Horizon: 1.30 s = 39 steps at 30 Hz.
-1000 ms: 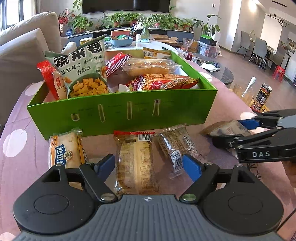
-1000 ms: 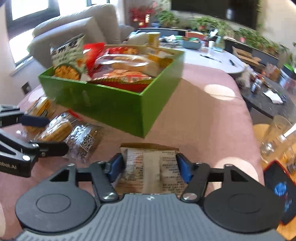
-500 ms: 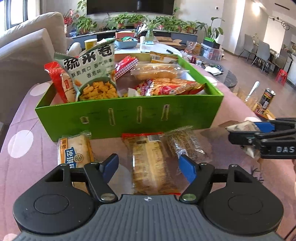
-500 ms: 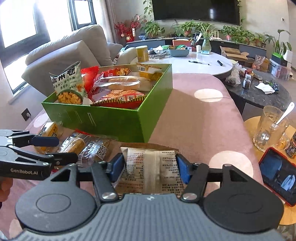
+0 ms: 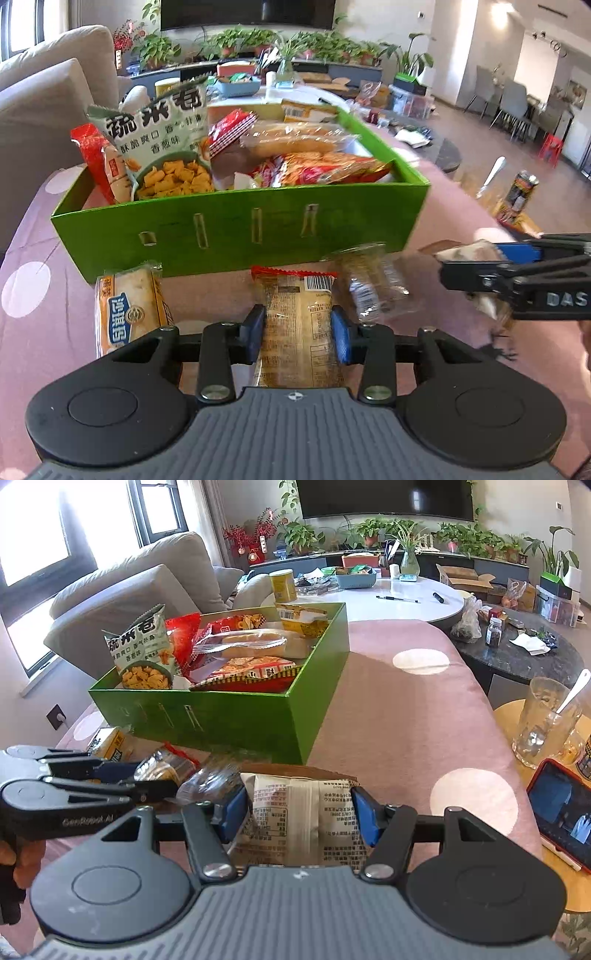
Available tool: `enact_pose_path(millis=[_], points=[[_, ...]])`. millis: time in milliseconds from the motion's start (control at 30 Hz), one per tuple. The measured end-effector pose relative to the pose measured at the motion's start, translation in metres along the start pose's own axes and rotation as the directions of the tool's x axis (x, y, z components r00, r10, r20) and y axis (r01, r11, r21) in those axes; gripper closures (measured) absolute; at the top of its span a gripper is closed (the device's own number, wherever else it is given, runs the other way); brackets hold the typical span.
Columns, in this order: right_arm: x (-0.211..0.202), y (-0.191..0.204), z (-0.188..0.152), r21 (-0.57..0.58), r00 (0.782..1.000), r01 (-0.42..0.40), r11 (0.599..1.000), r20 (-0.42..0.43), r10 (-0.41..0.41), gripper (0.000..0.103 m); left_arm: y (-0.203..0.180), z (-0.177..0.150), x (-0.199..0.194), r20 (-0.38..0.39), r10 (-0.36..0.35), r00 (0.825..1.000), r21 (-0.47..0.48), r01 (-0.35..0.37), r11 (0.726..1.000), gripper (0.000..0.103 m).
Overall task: Organize snacks
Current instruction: 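Carry the brown bag and the clear bread bag over the green box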
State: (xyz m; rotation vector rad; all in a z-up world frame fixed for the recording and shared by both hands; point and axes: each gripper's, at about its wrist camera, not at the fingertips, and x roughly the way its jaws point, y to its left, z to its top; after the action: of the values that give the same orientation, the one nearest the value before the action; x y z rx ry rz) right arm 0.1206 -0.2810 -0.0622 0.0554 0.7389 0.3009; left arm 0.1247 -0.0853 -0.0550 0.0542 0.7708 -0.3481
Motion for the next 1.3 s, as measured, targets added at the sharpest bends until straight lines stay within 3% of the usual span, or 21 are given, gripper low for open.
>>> enact_pose_path(millis=[467, 1000, 1300], points=[[-0.033, 0.018, 0.006, -0.004, 0.997, -0.008, 1.0, 0.08, 0.009, 0.037, -0.006, 0.004, -0.065, 0.162, -0.013, 0.987, 0.022, 0.009, 1.0, 0.068], [-0.061, 0.055, 0.033, -0.018, 0.983, -0.026, 0.999, 0.18, 0.029, 0.037, -0.006, 0.008, -0.097, 0.262, -0.018, 0.965, 0.02, 0.013, 1.0, 0.068], [-0.057, 0.059, 0.044, 0.004, 0.981, -0.04, 0.999, 0.191, 0.039, 0.037, -0.002, 0.013, -0.093, 0.264, -0.008, 0.965, 0.014, 0.004, 1.0, 0.068]])
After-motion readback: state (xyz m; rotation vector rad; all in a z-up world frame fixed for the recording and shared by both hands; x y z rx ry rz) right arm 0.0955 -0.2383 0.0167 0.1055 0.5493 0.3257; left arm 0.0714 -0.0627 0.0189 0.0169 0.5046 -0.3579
